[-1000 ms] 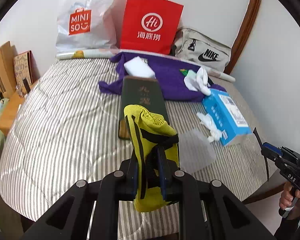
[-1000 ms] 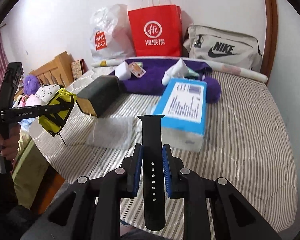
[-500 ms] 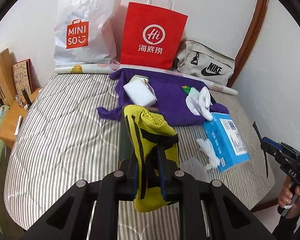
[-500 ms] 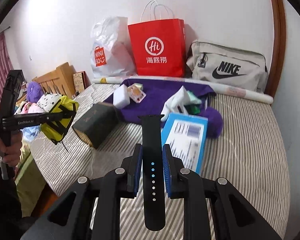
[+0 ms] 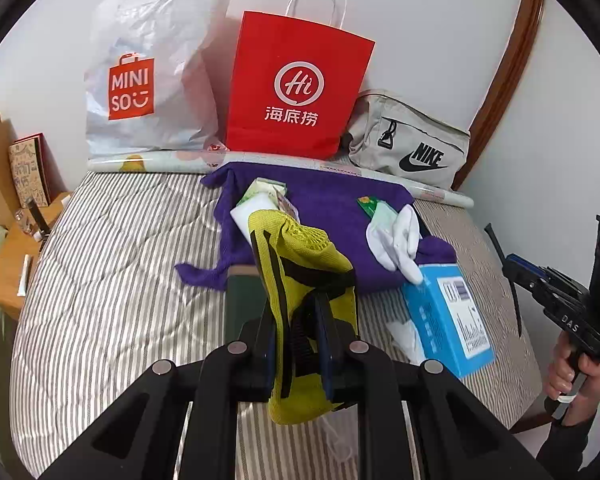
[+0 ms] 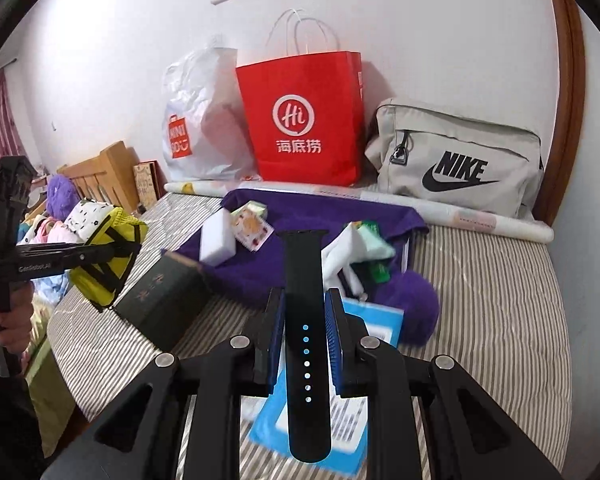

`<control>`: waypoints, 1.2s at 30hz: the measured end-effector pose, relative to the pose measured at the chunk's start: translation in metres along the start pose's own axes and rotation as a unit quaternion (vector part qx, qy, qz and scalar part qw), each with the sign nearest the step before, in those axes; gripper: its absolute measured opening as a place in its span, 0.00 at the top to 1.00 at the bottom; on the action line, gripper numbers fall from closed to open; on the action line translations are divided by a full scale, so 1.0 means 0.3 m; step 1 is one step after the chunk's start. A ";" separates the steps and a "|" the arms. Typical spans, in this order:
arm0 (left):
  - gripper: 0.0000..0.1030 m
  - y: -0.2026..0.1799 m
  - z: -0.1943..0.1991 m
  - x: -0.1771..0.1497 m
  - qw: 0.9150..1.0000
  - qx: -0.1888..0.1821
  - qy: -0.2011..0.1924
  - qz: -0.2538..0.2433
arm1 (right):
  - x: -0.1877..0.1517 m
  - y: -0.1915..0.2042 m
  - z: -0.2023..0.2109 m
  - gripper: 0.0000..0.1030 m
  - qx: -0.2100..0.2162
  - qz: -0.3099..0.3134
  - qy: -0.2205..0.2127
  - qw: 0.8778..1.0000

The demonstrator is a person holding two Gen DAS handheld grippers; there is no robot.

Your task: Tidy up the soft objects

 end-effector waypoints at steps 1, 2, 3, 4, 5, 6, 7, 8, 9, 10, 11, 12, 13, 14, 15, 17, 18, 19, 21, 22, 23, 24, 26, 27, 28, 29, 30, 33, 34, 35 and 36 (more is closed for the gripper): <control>0.84 -0.002 -0.012 0.010 1.000 -0.001 0.001 0.000 | 0.012 -0.010 -0.021 0.81 -0.001 0.000 0.002 1.000; 0.84 -0.004 -0.022 0.018 1.000 -0.002 0.002 0.000 | 0.020 -0.014 -0.034 0.81 -0.001 0.000 0.003 1.000; 0.84 -0.005 -0.037 0.029 1.000 -0.002 0.003 0.001 | 0.033 -0.024 -0.057 0.81 -0.001 0.000 0.005 1.000; 0.84 -0.007 -0.049 0.037 1.000 -0.002 0.004 0.001 | 0.039 -0.029 -0.071 0.81 0.000 0.001 0.007 1.000; 0.84 -0.008 -0.062 0.046 1.000 -0.003 0.006 0.001 | 0.049 -0.034 -0.089 0.81 0.000 0.002 0.009 1.000; 0.84 -0.010 -0.079 0.059 1.000 -0.005 0.007 0.001 | 0.057 -0.039 -0.106 0.81 0.001 0.003 0.011 1.000; 0.84 -0.010 -0.088 0.065 1.000 -0.006 0.008 0.002 | 0.067 -0.042 -0.126 0.81 0.002 0.006 0.013 1.000; 0.84 -0.009 -0.109 0.078 1.000 -0.008 0.011 0.002 | 0.077 -0.046 -0.147 0.81 0.003 0.008 0.015 1.000; 0.84 -0.007 -0.125 0.087 1.000 -0.008 0.013 0.003 | 0.084 -0.048 -0.166 0.81 0.004 0.010 0.017 1.000; 0.84 -0.006 -0.141 0.095 1.000 -0.008 0.015 0.004 | 0.092 -0.054 -0.192 0.81 0.005 0.010 0.021 1.000; 0.84 -0.005 -0.158 0.104 1.000 -0.009 0.017 0.004 | 0.098 -0.058 -0.215 0.81 0.004 0.011 0.024 1.000; 0.84 -0.005 -0.173 0.112 1.000 -0.010 0.019 0.005 | 0.103 -0.064 -0.243 0.81 0.005 0.011 0.030 0.999; 0.84 -0.005 -0.188 0.120 1.000 -0.012 0.021 0.005 | 0.104 -0.069 -0.261 0.81 0.005 0.011 0.033 0.999; 0.84 -0.005 -0.206 0.130 1.000 -0.014 0.023 0.005 | 0.104 -0.076 -0.284 0.81 0.005 0.011 0.037 0.999; 0.84 -0.004 -0.227 0.139 1.000 -0.015 0.025 0.005 | 0.103 -0.084 -0.310 0.81 0.005 0.010 0.042 0.999; 0.84 -0.005 -0.266 0.154 0.999 -0.017 0.031 0.006 | 0.097 -0.093 -0.346 0.81 0.007 0.009 0.050 0.999; 0.84 -0.005 -0.280 0.159 0.999 -0.018 0.033 0.007 | 0.094 -0.096 -0.365 0.81 0.008 0.010 0.055 0.998; 0.84 -0.004 -0.294 0.164 0.999 -0.019 0.034 0.009 | 0.090 -0.099 -0.388 0.81 0.010 0.012 0.062 0.998; 0.84 -0.003 -0.328 0.176 0.999 -0.021 0.039 0.010 | 0.085 -0.103 -0.429 0.81 0.010 0.015 0.073 0.997; 0.84 -0.003 -0.342 0.180 0.999 -0.021 0.040 0.011 | 0.080 -0.107 -0.452 0.81 0.010 0.017 0.081 0.997; 0.84 -0.003 -0.356 0.184 0.999 -0.022 0.042 0.010 | 0.077 -0.110 -0.473 0.81 0.009 0.018 0.087 0.996; 0.84 -0.003 -0.372 0.189 0.999 -0.022 0.044 0.009 | 0.075 -0.115 -0.496 0.81 0.009 0.019 0.091 0.996; 0.84 0.001 -0.397 0.195 0.999 -0.023 0.048 0.010 | 0.071 -0.121 -0.530 0.81 0.011 0.022 0.100 0.995; 0.84 0.003 -0.411 0.196 0.998 -0.023 0.050 0.010 | 0.068 -0.123 -0.548 0.81 0.011 0.023 0.105 0.994; 0.84 0.007 -0.421 0.198 0.998 -0.023 0.052 0.011 | 0.066 -0.125 -0.566 0.81 0.010 0.025 0.108 0.994; 0.84 0.009 -0.436 0.200 0.998 -0.024 0.054 0.011 | 0.066 -0.125 -0.581 0.81 0.011 0.026 0.112 0.993; 0.84 0.011 -0.446 0.202 0.998 -0.024 0.056 0.011 | 0.065 -0.127 -0.597 0.81 0.013 0.027 0.115 0.993; 0.84 0.016 -0.479 0.212 0.998 -0.026 0.061 0.011 | 0.070 -0.131 -0.641 0.81 0.011 0.034 0.124 0.992; 0.84 0.016 -0.489 0.216 0.998 -0.026 0.062 0.011 | 0.074 -0.133 -0.656 0.81 0.012 0.035 0.126 0.991; 0.84 0.017 -0.500 0.220 0.998 -0.027 0.064 0.012 | 0.077 -0.135 -0.667 0.81 0.011 0.036 0.127 0.991; 0.84 0.020 -0.513 0.223 0.997 -0.029 0.066 0.014 | 0.081 -0.139 -0.678 0.81 0.010 0.036 0.128 0.991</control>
Point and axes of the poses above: each gripper's, at about its wrist camera, not at the fingertips, and z roughly against the way its jaws point, y to its left, x to its top, the point moved 3 cm from there along -z, roughly the way its jaws point, and after that the axes turned 8 degrees about -y, right-handed, at the moved point
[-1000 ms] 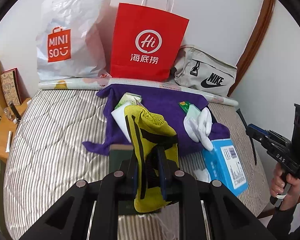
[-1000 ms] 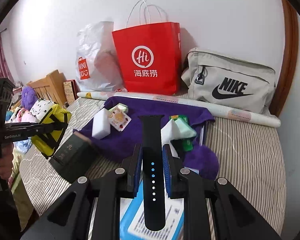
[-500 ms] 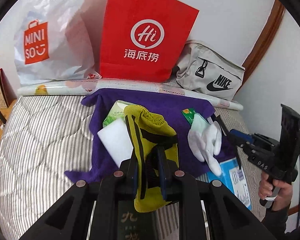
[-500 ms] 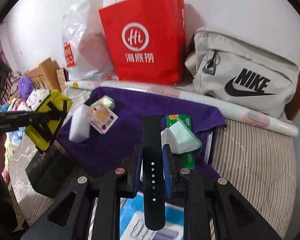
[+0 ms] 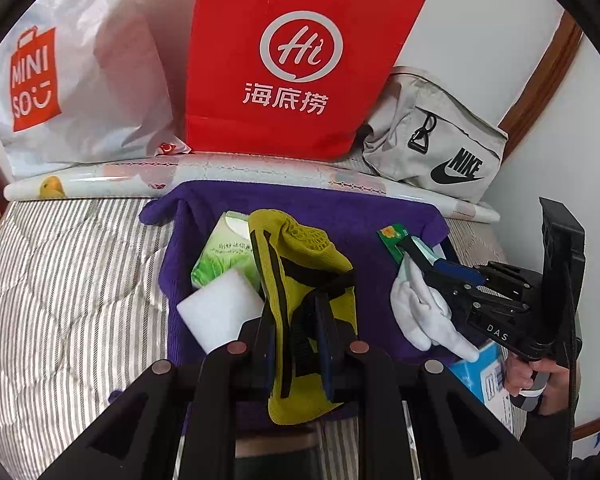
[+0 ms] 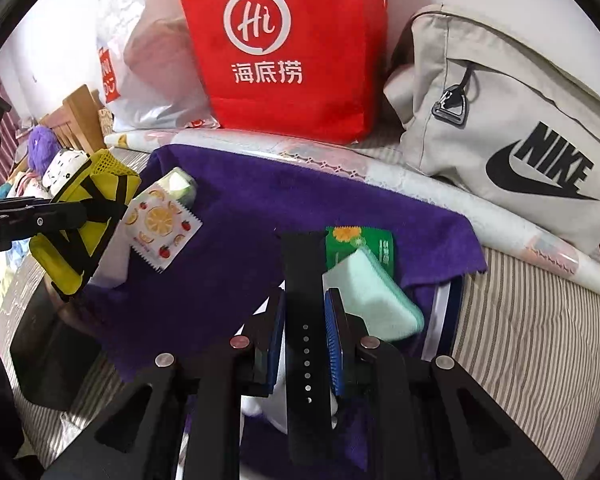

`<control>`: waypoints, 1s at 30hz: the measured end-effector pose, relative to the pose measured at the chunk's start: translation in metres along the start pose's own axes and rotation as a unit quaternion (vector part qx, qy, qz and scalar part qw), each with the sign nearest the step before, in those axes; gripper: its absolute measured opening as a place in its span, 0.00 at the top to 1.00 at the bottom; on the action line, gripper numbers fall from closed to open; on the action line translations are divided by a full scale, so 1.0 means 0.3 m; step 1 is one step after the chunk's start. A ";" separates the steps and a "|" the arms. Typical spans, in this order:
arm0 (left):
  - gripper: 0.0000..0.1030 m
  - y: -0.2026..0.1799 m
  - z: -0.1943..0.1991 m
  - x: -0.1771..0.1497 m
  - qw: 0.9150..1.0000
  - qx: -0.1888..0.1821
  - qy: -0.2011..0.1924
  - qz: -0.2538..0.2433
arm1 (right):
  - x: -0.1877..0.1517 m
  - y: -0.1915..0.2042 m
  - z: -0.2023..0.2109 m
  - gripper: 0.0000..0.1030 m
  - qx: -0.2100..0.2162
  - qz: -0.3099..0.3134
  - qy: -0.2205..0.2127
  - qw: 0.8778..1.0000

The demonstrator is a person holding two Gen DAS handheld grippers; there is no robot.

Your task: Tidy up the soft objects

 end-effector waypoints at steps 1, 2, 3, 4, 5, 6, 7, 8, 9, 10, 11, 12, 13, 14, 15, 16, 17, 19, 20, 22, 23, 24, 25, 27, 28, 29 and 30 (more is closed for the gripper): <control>0.84 0.003 -0.010 0.005 1.000 -0.002 0.003 0.002 | 0.005 -0.005 -0.010 0.81 0.000 -0.001 0.003 1.000; 0.84 0.006 -0.023 0.010 1.000 -0.005 0.006 0.006 | 0.010 -0.008 -0.020 0.81 -0.001 -0.002 0.006 1.000; 0.84 0.008 -0.039 0.014 1.000 -0.011 0.012 0.010 | 0.014 -0.012 -0.028 0.81 -0.002 -0.004 0.007 1.000; 0.84 0.008 -0.053 0.017 1.000 -0.015 0.017 0.012 | 0.015 -0.013 -0.032 0.81 -0.002 -0.004 0.008 1.000; 0.83 0.008 -0.069 0.019 0.999 -0.019 0.023 0.016 | 0.017 -0.014 -0.036 0.81 0.000 -0.004 0.010 1.000; 0.83 0.006 -0.088 0.022 0.999 -0.022 0.029 0.018 | 0.020 -0.016 -0.038 0.81 0.000 -0.004 0.012 1.000; 0.83 0.002 -0.104 0.023 0.999 -0.024 0.035 0.017 | 0.022 -0.018 -0.040 0.81 -0.002 -0.006 0.013 1.000; 0.83 -0.001 -0.122 0.023 0.999 -0.023 0.041 0.017 | 0.024 -0.020 -0.042 0.81 -0.001 -0.007 0.014 1.000; 0.83 -0.004 -0.135 0.024 0.999 -0.023 0.045 0.017 | 0.025 -0.023 -0.042 0.80 0.000 -0.009 0.016 1.000; 0.83 -0.007 -0.152 0.023 0.998 -0.023 0.050 0.016 | 0.025 -0.026 -0.044 0.80 -0.002 -0.010 0.018 1.000; 0.83 -0.009 -0.162 0.023 0.998 -0.024 0.053 0.017 | 0.025 -0.027 -0.047 0.80 -0.003 -0.010 0.020 1.000; 0.82 -0.012 -0.176 0.023 0.998 -0.024 0.057 0.017 | 0.025 -0.027 -0.050 0.80 -0.003 -0.011 0.022 1.000; 0.82 -0.015 -0.185 0.023 0.998 -0.024 0.058 0.015 | 0.025 -0.027 -0.051 0.80 -0.002 -0.011 0.023 1.000; 0.81 -0.019 -0.196 0.024 0.998 -0.022 0.060 0.012 | 0.025 -0.025 -0.053 0.80 -0.003 -0.011 0.026 1.000; 0.81 -0.024 -0.210 0.021 0.998 -0.016 0.065 0.007 | 0.027 -0.023 -0.057 0.80 -0.003 -0.010 0.027 1.000; 0.81 -0.028 -0.219 0.020 0.998 -0.013 0.069 0.005 | 0.028 -0.022 -0.057 0.80 -0.003 -0.010 0.027 1.000; 0.81 -0.032 -0.231 0.019 0.997 -0.013 0.072 0.004 | 0.029 -0.020 -0.059 0.80 -0.003 -0.008 0.027 1.000; 0.80 -0.036 -0.245 0.017 0.997 -0.012 0.074 0.004 | 0.030 -0.019 -0.062 0.80 -0.003 -0.006 0.029 1.000; 0.80 -0.038 -0.247 0.018 0.997 -0.011 0.074 0.004 | 0.029 -0.021 -0.064 0.80 -0.003 -0.006 0.031 0.999; 0.80 -0.041 -0.246 0.019 0.997 -0.011 0.075 0.002 | 0.029 -0.025 -0.065 0.80 -0.001 -0.009 0.034 0.999; 0.79 -0.043 -0.245 0.019 0.997 -0.012 0.076 0.000 | 0.028 -0.024 -0.065 0.80 0.001 -0.009 0.035 0.999; 0.79 -0.040 -0.243 0.019 0.997 -0.012 0.076 -0.001 | 0.028 -0.025 -0.063 0.80 0.002 -0.010 0.035 0.999; 0.78 -0.039 -0.243 0.019 0.997 -0.011 0.078 -0.001 | 0.027 -0.025 -0.060 0.80 0.002 -0.010 0.034 0.999; 0.75 -0.040 -0.242 0.019 0.997 -0.011 0.080 -0.002 | 0.025 -0.026 -0.053 0.78 0.001 -0.008 0.032 0.999; 0.73 -0.040 -0.240 0.020 0.997 -0.012 0.081 -0.002 | 0.024 -0.026 -0.051 0.75 0.001 -0.007 0.032 0.999; 0.69 -0.044 -0.237 0.019 0.997 -0.013 0.081 -0.005 | 0.023 -0.026 -0.049 0.67 0.001 -0.007 0.032 0.999; 0.63 -0.049 -0.228 0.020 0.997 -0.011 0.078 -0.010 | 0.022 -0.029 -0.046 0.57 -0.001 -0.008 0.032 0.999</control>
Point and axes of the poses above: each gripper's, at about its wrist camera, not at the fingertips, and z roughly against the way its jaws point, y to its left, x to its top, the point moved 3 cm from there along -z, roughly the way its jaws point, and after that the axes turned 8 degrees about -y, right-handed, at the moved point
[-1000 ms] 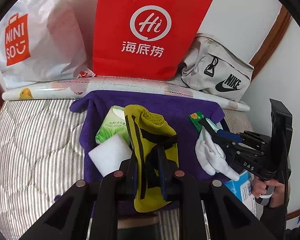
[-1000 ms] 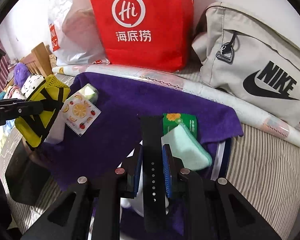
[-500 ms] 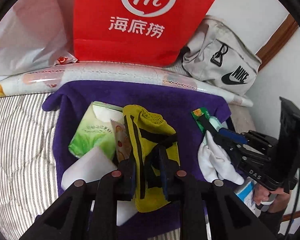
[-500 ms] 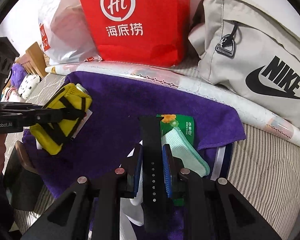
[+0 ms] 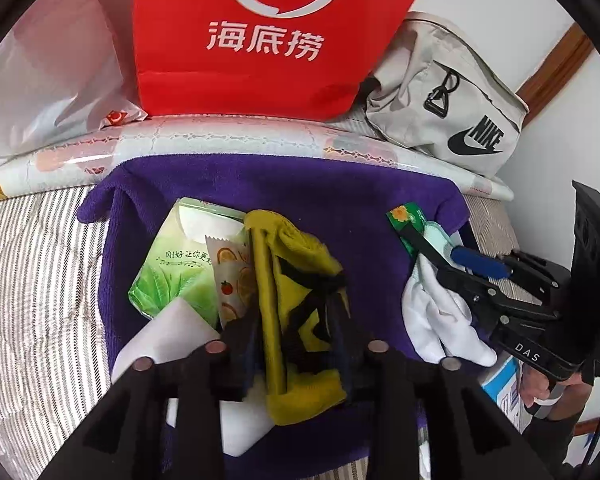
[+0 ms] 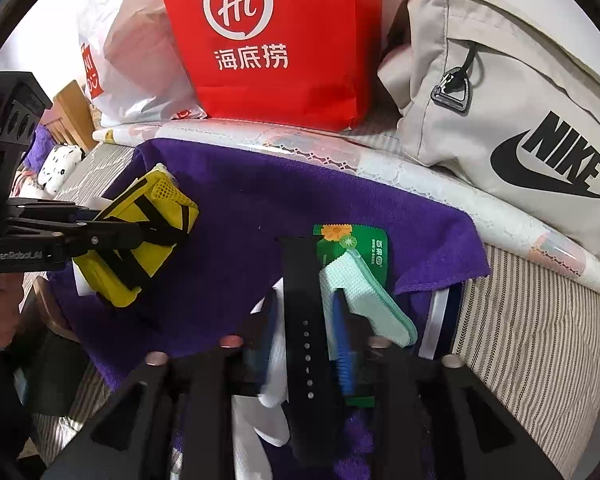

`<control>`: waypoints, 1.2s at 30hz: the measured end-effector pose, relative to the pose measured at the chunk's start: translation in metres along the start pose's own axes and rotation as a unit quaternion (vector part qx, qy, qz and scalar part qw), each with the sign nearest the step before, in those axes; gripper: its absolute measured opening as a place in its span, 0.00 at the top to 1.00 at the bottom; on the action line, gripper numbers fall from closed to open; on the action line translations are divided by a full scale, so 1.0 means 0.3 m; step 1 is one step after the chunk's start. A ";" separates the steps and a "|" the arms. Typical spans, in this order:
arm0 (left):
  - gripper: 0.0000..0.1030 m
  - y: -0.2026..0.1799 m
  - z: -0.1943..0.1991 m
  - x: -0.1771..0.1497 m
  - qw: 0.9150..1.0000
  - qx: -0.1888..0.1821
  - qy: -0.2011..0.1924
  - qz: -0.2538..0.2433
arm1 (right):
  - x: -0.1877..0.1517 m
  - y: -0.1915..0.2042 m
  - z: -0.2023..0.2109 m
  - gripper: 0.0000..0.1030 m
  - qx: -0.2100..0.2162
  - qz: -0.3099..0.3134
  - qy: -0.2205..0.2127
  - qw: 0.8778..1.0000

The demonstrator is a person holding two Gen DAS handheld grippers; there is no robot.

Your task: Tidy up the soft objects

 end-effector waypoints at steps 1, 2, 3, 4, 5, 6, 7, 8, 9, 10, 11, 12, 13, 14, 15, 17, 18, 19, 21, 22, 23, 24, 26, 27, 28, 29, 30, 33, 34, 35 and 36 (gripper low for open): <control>0.60 -0.006 0.010 0.000 1.000 0.002 -0.004 -0.005 | 0.000 -0.002 0.005 0.54 -0.002 -0.001 -0.003 1.000; 0.54 -0.008 0.018 0.000 1.000 0.001 -0.006 -0.007 | 0.001 -0.003 0.012 0.51 -0.004 0.000 -0.008 1.000; 0.53 -0.013 0.028 0.000 1.000 -0.002 -0.009 -0.009 | 0.003 -0.004 0.022 0.50 -0.007 -0.001 -0.014 1.000; 0.53 -0.017 0.039 0.000 1.000 -0.001 -0.013 -0.011 | 0.005 -0.005 0.030 0.49 -0.006 -0.003 -0.017 1.000; 0.51 -0.016 0.047 0.001 1.000 0.002 -0.016 -0.012 | 0.007 -0.006 0.041 0.47 -0.007 -0.005 -0.020 1.000; 0.49 -0.016 0.058 0.001 1.000 0.008 -0.018 -0.014 | 0.009 -0.006 0.049 0.44 -0.009 -0.006 -0.022 1.000; 0.49 -0.015 0.067 0.001 1.000 0.011 -0.020 -0.015 | 0.012 -0.006 0.064 0.43 -0.015 -0.008 -0.026 1.000; 0.49 -0.013 0.080 0.000 1.000 0.013 -0.023 -0.015 | 0.015 -0.006 0.075 0.41 -0.019 -0.008 -0.030 0.999; 0.49 -0.009 0.097 -0.003 0.999 0.015 -0.028 -0.013 | 0.017 -0.003 0.088 0.39 -0.023 -0.008 -0.032 0.999; 0.49 -0.007 0.115 -0.006 0.999 0.015 -0.032 -0.013 | 0.018 -0.001 0.104 0.39 -0.029 -0.008 -0.035 0.999; 0.49 -0.005 0.128 -0.010 0.999 0.016 -0.035 -0.014 | 0.017 0.002 0.122 0.39 -0.033 -0.009 -0.039 0.999; 0.49 -0.006 0.149 -0.016 0.999 0.018 -0.041 -0.015 | 0.016 0.006 0.141 0.38 -0.036 -0.009 -0.044 0.998; 0.49 -0.007 0.173 -0.024 0.998 0.021 -0.048 -0.016 | 0.013 0.013 0.163 0.38 -0.038 -0.010 -0.049 0.998; 0.49 -0.009 0.190 -0.028 0.998 0.022 -0.056 -0.016 | 0.009 0.020 0.185 0.38 -0.040 -0.011 -0.054 0.998; 0.49 -0.012 0.222 -0.037 0.997 0.021 -0.071 -0.018 | 0.004 0.028 0.206 0.38 -0.043 -0.012 -0.061 0.997; 0.49 -0.022 0.282 -0.055 0.995 0.016 -0.099 -0.019 | -0.013 0.048 0.257 0.38 -0.045 -0.014 -0.072 0.996; 0.49 -0.027 0.316 -0.068 0.994 0.015 -0.111 -0.020 | -0.022 0.059 0.279 0.38 -0.042 -0.014 -0.076 0.996; 0.49 -0.033 0.346 -0.083 0.993 0.016 -0.115 -0.020 | -0.036 0.069 0.309 0.38 -0.043 -0.015 -0.082 0.996; 0.49 -0.040 0.392 -0.105 0.993 0.009 -0.117 -0.019 | -0.063 0.089 0.366 0.38 -0.052 -0.018 -0.101 0.993; 0.49 -0.043 0.414 -0.117 0.993 0.009 -0.118 -0.019 | -0.075 0.097 0.387 0.38 -0.054 -0.020 -0.104 0.993; 0.49 -0.046 0.439 -0.137 0.993 0.013 -0.115 -0.019 | -0.091 0.109 0.408 0.38 -0.051 -0.023 -0.104 0.993; 0.49 -0.051 0.454 -0.153 0.994 0.016 -0.110 -0.021 | -0.105 0.119 0.425 0.38 -0.046 -0.026 -0.101 0.993; 0.49 -0.058 0.488 -0.194 0.994 0.019 -0.108 -0.021 | -0.144 0.146 0.457 0.38 -0.045 -0.031 -0.088 0.995; 0.49 -0.062 0.507 -0.218 0.994 0.018 -0.109 -0.020 | -0.163 0.157 0.469 0.38 -0.046 -0.031 -0.083 0.995; 0.49 -0.070 0.517 -0.236 0.994 0.018 -0.108 -0.022 | -0.186 0.172 0.483 0.38 -0.046 -0.030 -0.077 0.995; 0.49 -0.076 0.530 -0.260 0.994 0.016 -0.106 -0.024 | -0.210 0.185 0.493 0.38 -0.046 -0.031 -0.072 0.996; 0.49 -0.084 0.547 -0.289 0.994 0.015 -0.106 -0.027 | -0.230 0.195 0.500 0.38 -0.046 -0.034 -0.067 0.996; 0.49 -0.103 0.577 -0.378 0.994 0.016 -0.099 -0.033 | -0.302 0.223 0.539 0.38 -0.044 -0.041 -0.062 0.996; 0.49 -0.105 0.583 -0.400 0.995 0.016 -0.096 -0.033 | -0.323 0.231 0.553 0.38 -0.041 -0.045 -0.064 0.996; 0.49 -0.107 0.587 -0.435 0.995 0.015 -0.091 -0.033 | -0.346 0.239 0.569 0.38 -0.038 -0.048 -0.065 0.996; 0.49 -0.107 0.588 -0.462 0.996 0.015 -0.086 -0.033 | -0.370 0.249 0.587 0.38 -0.038 -0.050 -0.068 0.996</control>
Point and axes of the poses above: each gripper's, at about its wrist camera, not at the fingertips, and z roughly against the way its jaws point, y to its left, x to its top, the point moved 3 cm from there along -z, roughly the way its jaws point, and after that the axes turned 8 degrees about -y, right-handed, at the moved point
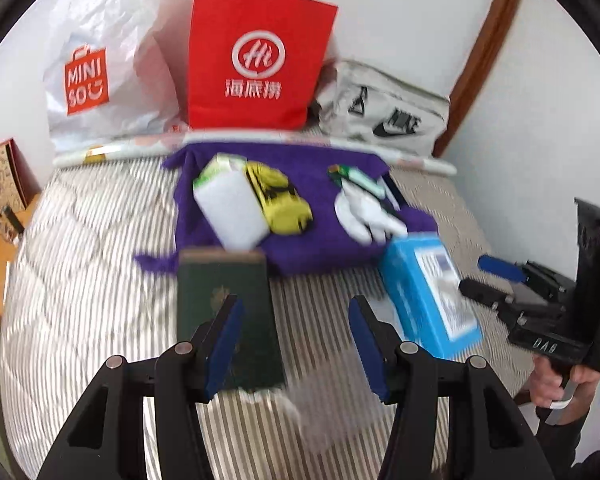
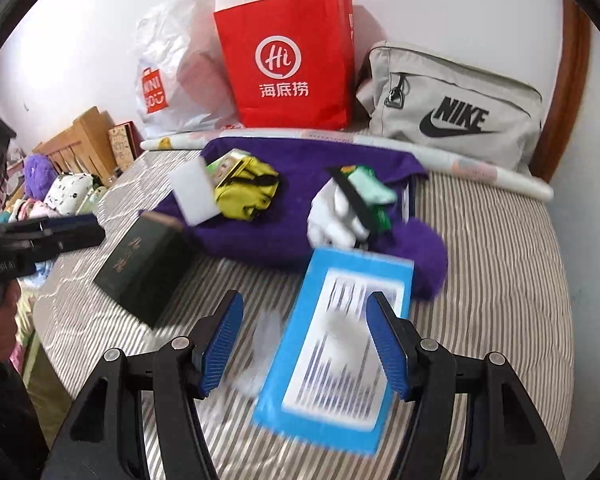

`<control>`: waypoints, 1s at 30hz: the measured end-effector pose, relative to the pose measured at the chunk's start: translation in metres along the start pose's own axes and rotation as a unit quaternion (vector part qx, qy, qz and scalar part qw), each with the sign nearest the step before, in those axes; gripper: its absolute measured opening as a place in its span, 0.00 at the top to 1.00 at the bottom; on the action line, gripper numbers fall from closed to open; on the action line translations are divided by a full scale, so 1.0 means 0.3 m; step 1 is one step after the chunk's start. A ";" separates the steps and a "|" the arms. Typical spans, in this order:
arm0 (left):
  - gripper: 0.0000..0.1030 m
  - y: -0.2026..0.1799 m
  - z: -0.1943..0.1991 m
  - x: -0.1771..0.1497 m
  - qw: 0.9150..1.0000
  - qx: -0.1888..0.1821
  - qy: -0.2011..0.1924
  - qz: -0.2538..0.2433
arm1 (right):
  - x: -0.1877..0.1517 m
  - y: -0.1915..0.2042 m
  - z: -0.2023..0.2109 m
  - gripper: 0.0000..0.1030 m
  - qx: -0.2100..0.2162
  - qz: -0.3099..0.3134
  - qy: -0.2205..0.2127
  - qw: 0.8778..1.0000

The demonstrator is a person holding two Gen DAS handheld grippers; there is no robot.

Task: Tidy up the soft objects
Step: 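Move the left tool to the white mesh pouch and grasp it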

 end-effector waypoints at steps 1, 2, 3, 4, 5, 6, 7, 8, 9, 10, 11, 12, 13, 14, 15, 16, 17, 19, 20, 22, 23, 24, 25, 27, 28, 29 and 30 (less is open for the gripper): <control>0.49 -0.003 0.006 -0.032 1.000 0.000 0.005 0.002 | -0.014 0.004 0.017 0.38 -0.001 -0.001 -0.004 1.000; 0.49 -0.004 0.012 -0.071 1.000 -0.001 0.010 0.006 | -0.031 0.008 0.036 0.38 -0.003 -0.001 -0.008 1.000; 0.49 -0.006 0.015 -0.103 1.000 0.001 0.015 0.008 | -0.050 0.012 0.058 0.38 -0.009 0.000 -0.014 1.000; 0.49 -0.007 0.017 -0.135 1.000 0.003 0.021 0.009 | -0.064 0.012 0.072 0.38 -0.013 -0.001 -0.017 1.000; 0.49 -0.010 0.017 -0.158 1.000 0.004 0.024 0.011 | -0.080 0.014 0.086 0.38 -0.017 -0.002 -0.018 1.000; 0.48 -0.014 0.020 -0.193 1.000 0.002 0.024 0.016 | -0.095 0.013 0.099 0.38 -0.018 -0.006 -0.019 1.000; 0.46 -0.018 0.020 -0.214 1.000 -0.002 0.024 0.018 | -0.116 0.013 0.117 0.38 -0.015 -0.013 -0.020 1.000; 0.40 -0.024 0.013 -0.237 0.999 -0.007 0.027 0.020 | -0.132 0.014 0.130 0.38 -0.010 -0.015 -0.022 1.000; 0.35 -0.029 0.000 -0.262 0.999 -0.010 0.028 0.024 | -0.143 0.015 0.140 0.38 -0.007 -0.016 -0.023 1.000; 0.35 -0.031 -0.018 -0.288 0.999 -0.009 0.030 0.029 | -0.160 0.014 0.152 0.38 -0.007 -0.015 -0.024 1.000; 0.35 -0.034 -0.030 -0.303 0.999 -0.008 0.033 0.032 | -0.175 0.014 0.160 0.38 -0.007 -0.015 -0.025 1.000; 0.35 -0.037 -0.055 -0.325 0.998 -0.012 0.043 0.040 | -0.190 0.014 0.167 0.38 -0.006 -0.016 -0.026 1.000; 0.35 -0.041 -0.069 -0.335 0.998 -0.015 0.047 0.043 | -0.205 0.013 0.171 0.38 -0.005 -0.019 -0.024 0.999; 0.35 -0.046 -0.085 -0.347 0.998 -0.016 0.049 0.045 | -0.219 0.014 0.174 0.38 -0.002 -0.022 -0.023 0.999; 0.35 -0.052 -0.102 -0.356 0.998 -0.005 0.047 0.042 | -0.232 0.016 0.177 0.38 0.001 -0.022 -0.022 1.000; 0.35 -0.060 -0.118 -0.363 0.998 0.007 0.042 0.036 | -0.247 0.019 0.182 0.38 0.003 -0.020 -0.023 1.000; 0.35 -0.068 -0.134 -0.370 0.999 0.016 0.039 0.030 | -0.260 0.022 0.187 0.38 0.002 -0.018 -0.025 1.000; 0.35 -0.091 -0.158 -0.378 0.999 0.019 0.039 0.019 | -0.287 0.023 0.194 0.38 0.004 -0.018 -0.025 1.000; 0.35 -0.100 -0.165 -0.380 0.999 0.018 0.039 0.016 | -0.301 0.020 0.195 0.38 0.005 -0.020 -0.025 0.999; 0.35 -0.127 -0.181 -0.379 0.999 0.008 0.038 0.011 | -0.324 0.010 0.198 0.38 0.005 -0.023 -0.022 0.999; 0.35 -0.137 -0.188 -0.380 0.999 0.003 0.040 0.010 | -0.335 0.002 0.199 0.38 0.004 -0.025 -0.021 0.999; 0.35 -0.149 -0.200 -0.381 0.999 0.000 0.043 0.009 | -0.347 -0.009 0.199 0.38 0.003 -0.030 -0.020 0.999; 0.35 -0.159 -0.211 -0.384 0.999 0.003 0.045 0.007 | -0.352 -0.019 0.196 0.38 0.003 -0.033 -0.018 0.999; 0.26 -0.174 -0.218 -0.389 0.999 0.011 0.036 -0.001 | -0.371 -0.037 0.190 0.38 0.002 -0.040 -0.013 0.999; 0.23 -0.183 -0.220 -0.392 0.999 0.011 0.035 -0.004 | -0.377 -0.045 0.187 0.38 0.001 -0.042 -0.012 0.999; 0.19 -0.195 -0.225 -0.396 0.999 0.014 0.034 -0.010 | -0.383 -0.052 0.183 0.38 0.000 -0.044 -0.009 0.999; 0.19 -0.203 -0.228 -0.399 0.999 0.021 0.032 -0.015 | -0.390 -0.056 0.180 0.38 0.001 -0.046 -0.007 0.999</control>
Point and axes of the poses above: each gripper's, at about its wrist camera, not at the fingertips, and z roughly against the way its jaws point, y to its left, x to its top, the point moved 3 cm from there along -z, roughly the way its jaws point, and after that the axes turned 8 degrees about -y, right-handed, at the moved point
